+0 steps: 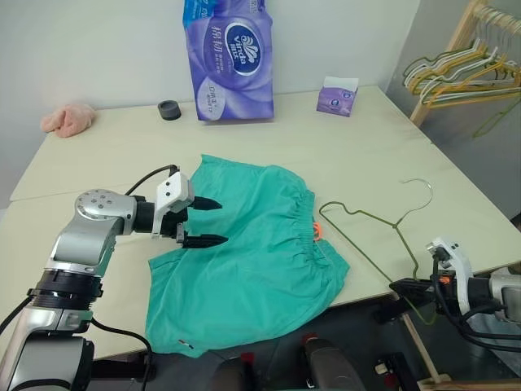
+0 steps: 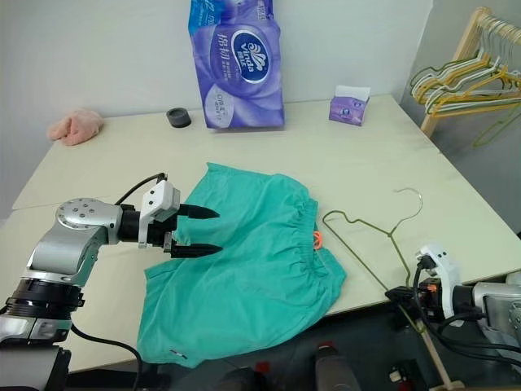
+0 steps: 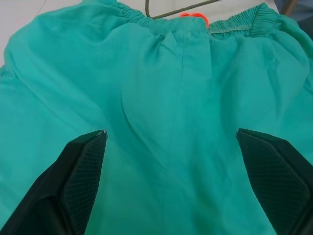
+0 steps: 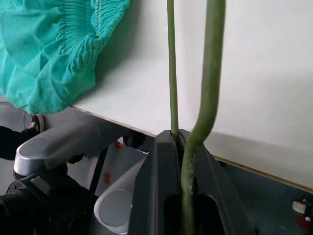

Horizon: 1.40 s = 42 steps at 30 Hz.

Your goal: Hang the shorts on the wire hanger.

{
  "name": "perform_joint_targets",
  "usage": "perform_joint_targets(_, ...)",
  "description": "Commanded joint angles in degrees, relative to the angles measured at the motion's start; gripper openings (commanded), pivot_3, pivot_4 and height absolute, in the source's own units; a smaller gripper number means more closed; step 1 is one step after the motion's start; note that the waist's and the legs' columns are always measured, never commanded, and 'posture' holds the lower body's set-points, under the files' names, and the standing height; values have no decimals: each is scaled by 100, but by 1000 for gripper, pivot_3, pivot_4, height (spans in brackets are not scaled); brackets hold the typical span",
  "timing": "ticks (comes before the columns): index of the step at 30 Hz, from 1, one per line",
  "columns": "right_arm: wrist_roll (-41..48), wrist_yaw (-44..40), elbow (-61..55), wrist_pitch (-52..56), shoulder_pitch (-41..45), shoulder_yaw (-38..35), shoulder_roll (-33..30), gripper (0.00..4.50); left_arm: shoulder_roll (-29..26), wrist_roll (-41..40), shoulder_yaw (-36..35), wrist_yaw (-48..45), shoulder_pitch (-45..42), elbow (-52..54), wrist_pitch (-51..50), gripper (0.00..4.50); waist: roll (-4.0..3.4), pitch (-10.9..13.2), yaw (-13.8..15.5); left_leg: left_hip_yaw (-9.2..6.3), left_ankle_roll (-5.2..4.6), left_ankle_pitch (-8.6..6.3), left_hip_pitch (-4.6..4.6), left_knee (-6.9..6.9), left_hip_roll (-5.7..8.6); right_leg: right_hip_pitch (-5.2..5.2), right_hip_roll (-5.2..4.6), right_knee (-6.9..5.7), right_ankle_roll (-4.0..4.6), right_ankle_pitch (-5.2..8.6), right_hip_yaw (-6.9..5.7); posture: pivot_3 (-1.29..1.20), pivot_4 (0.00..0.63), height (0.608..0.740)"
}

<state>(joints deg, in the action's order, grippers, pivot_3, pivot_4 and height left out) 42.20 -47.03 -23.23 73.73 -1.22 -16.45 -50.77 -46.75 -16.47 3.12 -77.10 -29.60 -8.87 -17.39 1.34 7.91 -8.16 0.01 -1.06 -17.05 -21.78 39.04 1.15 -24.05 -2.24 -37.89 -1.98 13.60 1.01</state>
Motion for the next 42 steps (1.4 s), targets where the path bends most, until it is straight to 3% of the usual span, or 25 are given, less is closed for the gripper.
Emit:
perform_joint_targets(1, 180, -19, -139, -28, 167, 76, -28, 0, -33, 3, -42, 18, -106, 26, 50, 4463, 0, 0, 10, -1, 0, 0, 0, 0, 0, 0, 0, 0, 0, 0, -1, -238, 126, 740)
perform_joint_targets(11, 425, -69, -744, -149, 694, 362, -99, 0, -10, 82, -233, 404, -255, -297, 209, 4463, 0, 0, 19, -3, 0, 0, -1, 0, 0, -1, 0, 0, 16, -10, -3, -237, 123, 740)
perform_joint_targets(18, 105, 109, -1235, -471, 814, 1204, -115, 0, 16, 199, -299, 723, -495, -759, 526, 4463, 2, 0, 20, -3, 0, 0, -2, 0, 1, -1, -3, 2, 17, -11, -3, -231, 120, 740)
perform_joint_targets(26, -189, 558, -565, -440, 1029, 1381, 25, 0, 37, 217, -293, 789, -407, -759, 628, 4463, 2, -1, 23, -3, 1, 0, -2, 1, 1, -1, -8, 0, 18, -13, -2, -226, 119, 740)
perform_joint_targets(34, -277, 21, 150, -529, 1640, 1835, -243, 0, 88, 251, -259, 834, -471, -836, 682, 4463, 2, -1, 9, -3, 0, 0, -1, 1, 1, -2, -8, -2, 19, -14, -3, -229, 115, 740)
perform_joint_targets(42, -129, -280, 1040, -94, 2677, 2322, 338, 0, 124, 265, -291, 855, -542, -859, 684, 4463, 3, -2, 12, -5, 0, 0, -2, 1, 1, -4, -8, -6, 20, -14, -4, -213, 105, 740)
